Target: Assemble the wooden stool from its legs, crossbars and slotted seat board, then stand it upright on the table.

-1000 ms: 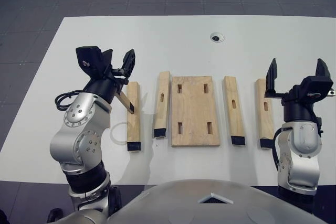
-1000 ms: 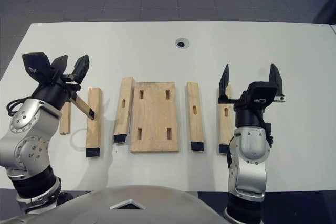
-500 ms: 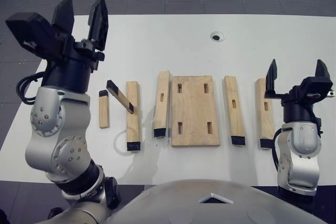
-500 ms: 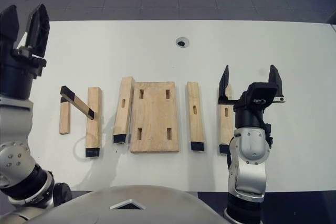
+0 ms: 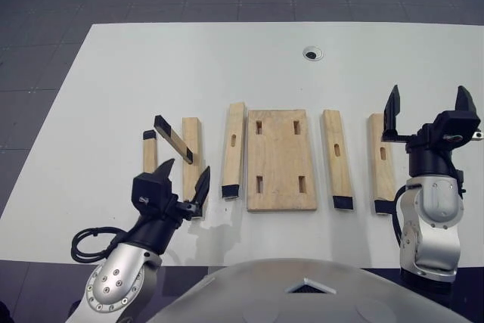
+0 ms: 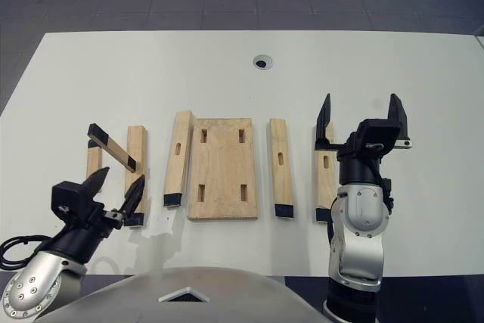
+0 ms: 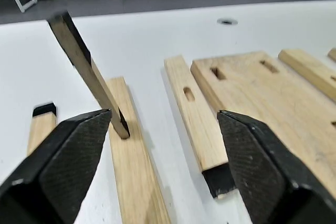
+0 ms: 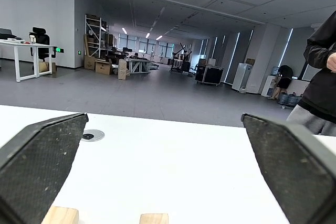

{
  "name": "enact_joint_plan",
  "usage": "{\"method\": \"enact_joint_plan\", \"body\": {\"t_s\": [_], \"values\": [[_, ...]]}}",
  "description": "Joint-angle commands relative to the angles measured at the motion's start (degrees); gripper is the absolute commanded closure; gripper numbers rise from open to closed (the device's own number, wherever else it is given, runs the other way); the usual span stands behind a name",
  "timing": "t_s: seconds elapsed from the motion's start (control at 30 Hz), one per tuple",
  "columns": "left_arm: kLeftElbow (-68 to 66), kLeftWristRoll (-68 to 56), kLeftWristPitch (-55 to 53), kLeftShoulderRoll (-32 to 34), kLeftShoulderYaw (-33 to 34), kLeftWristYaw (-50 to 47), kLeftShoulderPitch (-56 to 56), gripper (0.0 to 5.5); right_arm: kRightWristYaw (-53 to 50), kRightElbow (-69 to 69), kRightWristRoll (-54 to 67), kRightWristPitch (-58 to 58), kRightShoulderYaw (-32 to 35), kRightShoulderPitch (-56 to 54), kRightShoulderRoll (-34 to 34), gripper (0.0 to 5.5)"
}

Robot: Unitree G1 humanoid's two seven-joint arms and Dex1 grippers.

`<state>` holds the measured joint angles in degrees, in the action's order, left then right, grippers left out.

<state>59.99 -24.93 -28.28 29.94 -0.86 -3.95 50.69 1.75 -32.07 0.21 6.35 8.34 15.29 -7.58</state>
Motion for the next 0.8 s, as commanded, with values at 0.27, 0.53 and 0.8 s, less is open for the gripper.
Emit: {"method": "enact_joint_plan", "body": {"t_s": [0.27,0.53,0.8], "values": [[-3.3,1.6,-19.7,-6.2,-1.4,-5.2,-4.0,0.22,-0.1,-0.8,-0.2,0.3,-0.5,0.0,0.4,0.10],[-6.6,3.9,-25.3,-12.0,-0.9,-5.9,-5.1,0.01,-0.1,-1.3,-0.1,0.6,-0.7,0.4,0.4,0.10],[-15.5,5.1,-26.6,-15.6,-2.0,-4.2,-9.6,0.45,-0.1,-1.6,-0.1,0.5,-0.8,0.7,0.4,0.10]]}}
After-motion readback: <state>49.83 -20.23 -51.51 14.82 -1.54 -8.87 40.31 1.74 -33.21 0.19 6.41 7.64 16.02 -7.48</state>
